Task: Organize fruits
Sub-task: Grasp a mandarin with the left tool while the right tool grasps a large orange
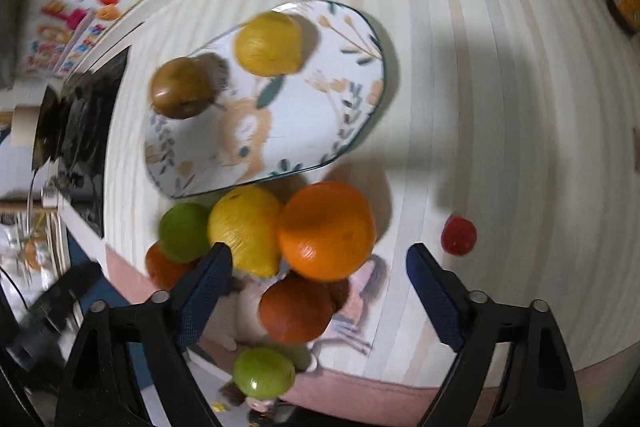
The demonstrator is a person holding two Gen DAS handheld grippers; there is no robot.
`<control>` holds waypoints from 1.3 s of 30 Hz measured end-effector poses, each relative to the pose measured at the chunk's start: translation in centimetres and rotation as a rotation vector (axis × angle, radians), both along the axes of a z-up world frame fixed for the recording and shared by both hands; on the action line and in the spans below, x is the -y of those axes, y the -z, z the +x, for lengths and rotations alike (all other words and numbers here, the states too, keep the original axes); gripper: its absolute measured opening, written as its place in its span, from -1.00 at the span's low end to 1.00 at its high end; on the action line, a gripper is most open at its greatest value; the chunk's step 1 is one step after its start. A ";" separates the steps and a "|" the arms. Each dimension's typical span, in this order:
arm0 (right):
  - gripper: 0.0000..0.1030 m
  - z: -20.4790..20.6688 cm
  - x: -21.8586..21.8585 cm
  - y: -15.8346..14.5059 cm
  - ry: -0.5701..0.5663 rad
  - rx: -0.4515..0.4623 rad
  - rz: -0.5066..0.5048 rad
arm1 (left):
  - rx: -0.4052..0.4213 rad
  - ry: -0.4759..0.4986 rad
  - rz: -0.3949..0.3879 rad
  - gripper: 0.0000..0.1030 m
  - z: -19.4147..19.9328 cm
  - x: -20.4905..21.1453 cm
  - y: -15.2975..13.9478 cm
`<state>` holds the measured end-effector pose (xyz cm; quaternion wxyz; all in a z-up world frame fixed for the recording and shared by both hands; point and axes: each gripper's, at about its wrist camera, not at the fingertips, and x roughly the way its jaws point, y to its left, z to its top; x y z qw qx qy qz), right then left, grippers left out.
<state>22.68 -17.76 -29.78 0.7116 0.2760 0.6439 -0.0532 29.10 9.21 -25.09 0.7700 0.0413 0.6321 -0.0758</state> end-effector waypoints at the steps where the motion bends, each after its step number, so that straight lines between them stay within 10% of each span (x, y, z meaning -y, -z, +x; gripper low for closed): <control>1: 0.62 0.1 0.3 0.7 0.016 -0.010 0.020 | -0.017 0.007 0.015 0.89 -0.1 0.0 1.1; 12: 0.31 0.0 1.1 4.5 0.078 -0.051 0.121 | -0.157 0.078 0.009 0.85 -0.2 1.2 7.5; 20: 0.31 -1.5 -0.1 3.8 -0.041 -0.093 -0.029 | -0.129 0.166 0.025 0.22 -1.6 2.8 8.3; 39: 0.31 -0.7 -0.6 3.8 -0.073 -0.145 -0.021 | -0.138 0.090 -0.005 0.19 -4.7 0.6 8.6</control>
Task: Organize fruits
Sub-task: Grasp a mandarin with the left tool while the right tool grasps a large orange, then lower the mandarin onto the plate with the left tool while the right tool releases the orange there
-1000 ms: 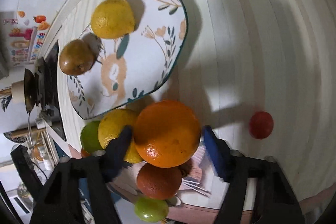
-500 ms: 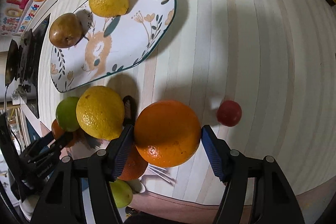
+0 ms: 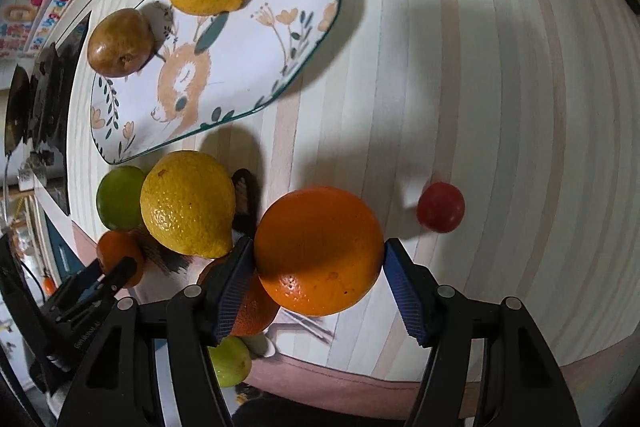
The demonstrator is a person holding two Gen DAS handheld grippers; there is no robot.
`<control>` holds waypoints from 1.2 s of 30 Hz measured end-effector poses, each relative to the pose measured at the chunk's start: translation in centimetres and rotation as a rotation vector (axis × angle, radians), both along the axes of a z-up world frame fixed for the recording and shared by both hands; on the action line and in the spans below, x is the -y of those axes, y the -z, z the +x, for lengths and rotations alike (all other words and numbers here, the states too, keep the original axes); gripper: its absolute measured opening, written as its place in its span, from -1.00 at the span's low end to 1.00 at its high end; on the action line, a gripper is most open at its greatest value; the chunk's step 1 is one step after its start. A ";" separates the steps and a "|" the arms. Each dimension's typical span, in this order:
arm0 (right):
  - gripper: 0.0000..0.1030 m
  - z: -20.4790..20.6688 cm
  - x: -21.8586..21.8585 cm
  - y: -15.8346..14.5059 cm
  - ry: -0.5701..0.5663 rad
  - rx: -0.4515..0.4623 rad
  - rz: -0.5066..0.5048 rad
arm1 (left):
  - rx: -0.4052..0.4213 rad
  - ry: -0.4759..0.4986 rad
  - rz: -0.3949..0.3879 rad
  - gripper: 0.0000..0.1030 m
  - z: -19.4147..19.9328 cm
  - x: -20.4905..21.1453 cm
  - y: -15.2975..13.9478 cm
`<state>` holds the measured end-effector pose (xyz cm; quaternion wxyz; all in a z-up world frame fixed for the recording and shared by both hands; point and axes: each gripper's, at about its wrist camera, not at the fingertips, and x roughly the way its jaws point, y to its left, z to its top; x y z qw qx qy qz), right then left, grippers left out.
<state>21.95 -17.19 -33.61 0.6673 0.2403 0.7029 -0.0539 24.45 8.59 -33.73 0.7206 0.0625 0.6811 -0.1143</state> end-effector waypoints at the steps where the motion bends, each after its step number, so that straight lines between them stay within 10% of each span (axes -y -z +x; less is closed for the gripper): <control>1: 0.30 0.0 -0.2 -0.1 -0.009 0.002 -0.013 | 0.000 -0.003 -0.002 0.19 0.1 0.0 -0.4; 13: 0.30 6.4 -1.8 -6.3 -0.093 0.181 -0.092 | 0.160 0.055 -0.061 0.19 6.2 2.9 -8.8; 24: 0.30 12.5 -2.6 -3.3 -0.176 0.124 -0.156 | 0.077 0.126 0.011 0.19 14.0 7.2 -4.0; 36: 0.33 13.8 -4.7 -0.8 -0.237 0.134 0.048 | 0.003 0.084 -0.026 0.20 14.8 5.8 -2.3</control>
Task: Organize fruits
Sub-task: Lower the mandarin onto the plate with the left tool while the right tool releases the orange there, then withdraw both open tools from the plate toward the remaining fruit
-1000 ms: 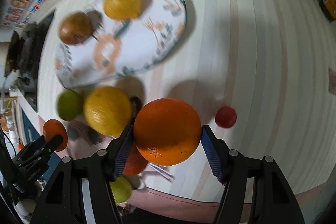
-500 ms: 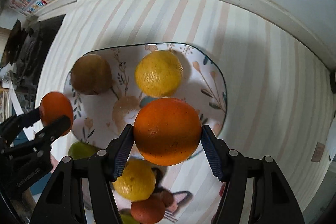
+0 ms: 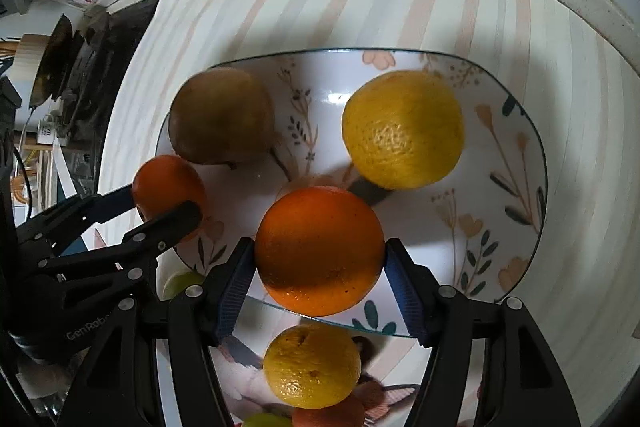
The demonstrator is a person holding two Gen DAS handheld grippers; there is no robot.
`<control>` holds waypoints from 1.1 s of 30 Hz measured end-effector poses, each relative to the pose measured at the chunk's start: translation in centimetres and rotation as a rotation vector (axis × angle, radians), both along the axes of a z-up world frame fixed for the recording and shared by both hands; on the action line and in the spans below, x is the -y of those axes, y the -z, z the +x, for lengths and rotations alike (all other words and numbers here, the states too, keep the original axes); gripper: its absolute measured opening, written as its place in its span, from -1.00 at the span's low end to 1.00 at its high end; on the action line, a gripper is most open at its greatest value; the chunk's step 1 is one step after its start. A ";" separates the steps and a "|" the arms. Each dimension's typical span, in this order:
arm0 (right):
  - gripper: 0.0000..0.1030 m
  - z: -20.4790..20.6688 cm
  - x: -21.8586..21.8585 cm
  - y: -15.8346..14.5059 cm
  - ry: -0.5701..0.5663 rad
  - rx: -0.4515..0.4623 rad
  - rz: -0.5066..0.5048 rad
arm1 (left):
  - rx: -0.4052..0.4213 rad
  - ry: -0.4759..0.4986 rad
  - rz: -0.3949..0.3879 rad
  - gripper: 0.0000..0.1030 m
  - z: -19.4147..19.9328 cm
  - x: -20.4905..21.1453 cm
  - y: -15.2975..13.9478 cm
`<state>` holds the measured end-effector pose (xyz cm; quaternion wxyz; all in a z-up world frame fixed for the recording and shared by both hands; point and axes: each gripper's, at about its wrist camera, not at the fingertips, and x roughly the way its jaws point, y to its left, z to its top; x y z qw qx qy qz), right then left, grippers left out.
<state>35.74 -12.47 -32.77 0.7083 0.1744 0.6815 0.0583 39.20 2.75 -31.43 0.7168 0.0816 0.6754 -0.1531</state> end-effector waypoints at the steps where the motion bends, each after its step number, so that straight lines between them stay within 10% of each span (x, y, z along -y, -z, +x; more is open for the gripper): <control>1: 0.36 -0.1 0.4 0.1 0.015 -0.005 0.034 | -0.004 -0.003 -0.003 0.21 0.0 -0.1 0.0; 4: 0.50 -0.6 1.6 -0.4 0.056 0.009 0.131 | -0.016 -0.017 -0.013 0.21 0.2 -0.4 -0.2; 10: 0.60 -1.6 2.3 -2.9 0.035 0.067 0.008 | -0.010 -0.047 -0.032 0.24 0.3 -1.4 -1.0; 14: 0.81 -2.7 2.8 -4.9 0.047 0.104 -0.109 | 0.032 -0.050 -0.034 0.67 -0.2 -1.9 -2.6; 33: 0.89 -9.6 1.6 -11.3 0.064 0.164 -0.349 | 0.268 -0.130 0.001 0.67 -8.3 -3.1 -11.6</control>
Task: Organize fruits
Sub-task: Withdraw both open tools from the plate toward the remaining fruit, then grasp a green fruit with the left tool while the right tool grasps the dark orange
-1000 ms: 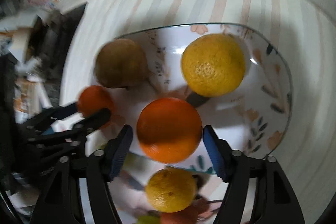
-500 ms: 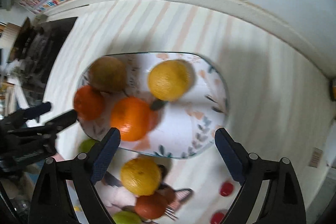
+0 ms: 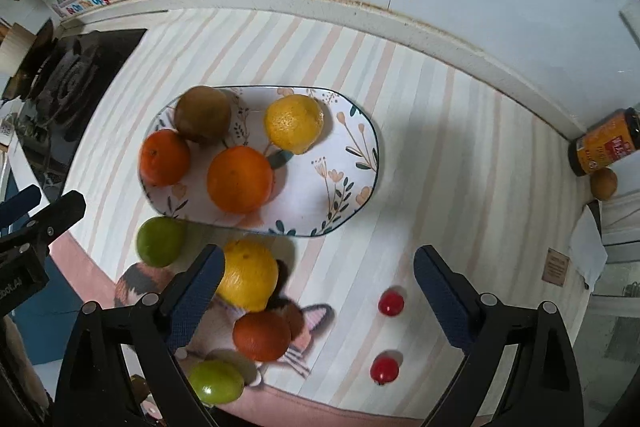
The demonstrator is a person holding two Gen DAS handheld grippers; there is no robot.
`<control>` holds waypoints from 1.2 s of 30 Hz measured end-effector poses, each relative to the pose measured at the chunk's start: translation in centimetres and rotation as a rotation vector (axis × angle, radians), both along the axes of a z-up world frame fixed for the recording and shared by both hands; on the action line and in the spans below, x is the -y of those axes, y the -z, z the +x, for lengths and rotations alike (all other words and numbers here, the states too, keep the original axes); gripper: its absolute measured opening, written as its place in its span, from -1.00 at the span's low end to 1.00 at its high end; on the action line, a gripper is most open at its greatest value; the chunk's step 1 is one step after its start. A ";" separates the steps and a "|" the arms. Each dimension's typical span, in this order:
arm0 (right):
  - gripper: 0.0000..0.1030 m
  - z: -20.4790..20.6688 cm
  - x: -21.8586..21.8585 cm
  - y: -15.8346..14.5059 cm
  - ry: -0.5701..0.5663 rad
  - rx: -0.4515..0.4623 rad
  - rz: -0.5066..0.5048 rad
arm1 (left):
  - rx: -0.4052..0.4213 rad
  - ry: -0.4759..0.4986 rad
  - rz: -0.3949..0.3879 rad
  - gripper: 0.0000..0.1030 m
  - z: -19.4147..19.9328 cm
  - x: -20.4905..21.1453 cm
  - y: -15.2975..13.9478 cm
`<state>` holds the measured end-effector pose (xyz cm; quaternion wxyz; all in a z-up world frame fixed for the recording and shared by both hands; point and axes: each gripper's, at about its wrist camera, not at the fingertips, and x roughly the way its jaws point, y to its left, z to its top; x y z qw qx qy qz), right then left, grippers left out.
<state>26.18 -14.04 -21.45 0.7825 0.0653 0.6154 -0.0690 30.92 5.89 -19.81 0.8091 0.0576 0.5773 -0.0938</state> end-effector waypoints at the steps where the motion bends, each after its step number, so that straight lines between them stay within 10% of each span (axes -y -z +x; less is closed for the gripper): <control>1: 0.89 -0.6 -0.1 -0.6 0.001 0.012 0.005 | 0.008 -0.002 -0.004 0.67 -0.4 -0.1 -0.4; 23: 0.89 -9.0 -0.8 -10.4 -0.004 0.195 0.059 | 0.156 -0.002 -0.046 0.67 -8.4 -0.8 -8.1; 36: 0.88 -6.5 -0.5 6.3 0.059 -0.115 0.336 | -0.019 -0.003 0.162 0.97 -8.2 -0.8 3.4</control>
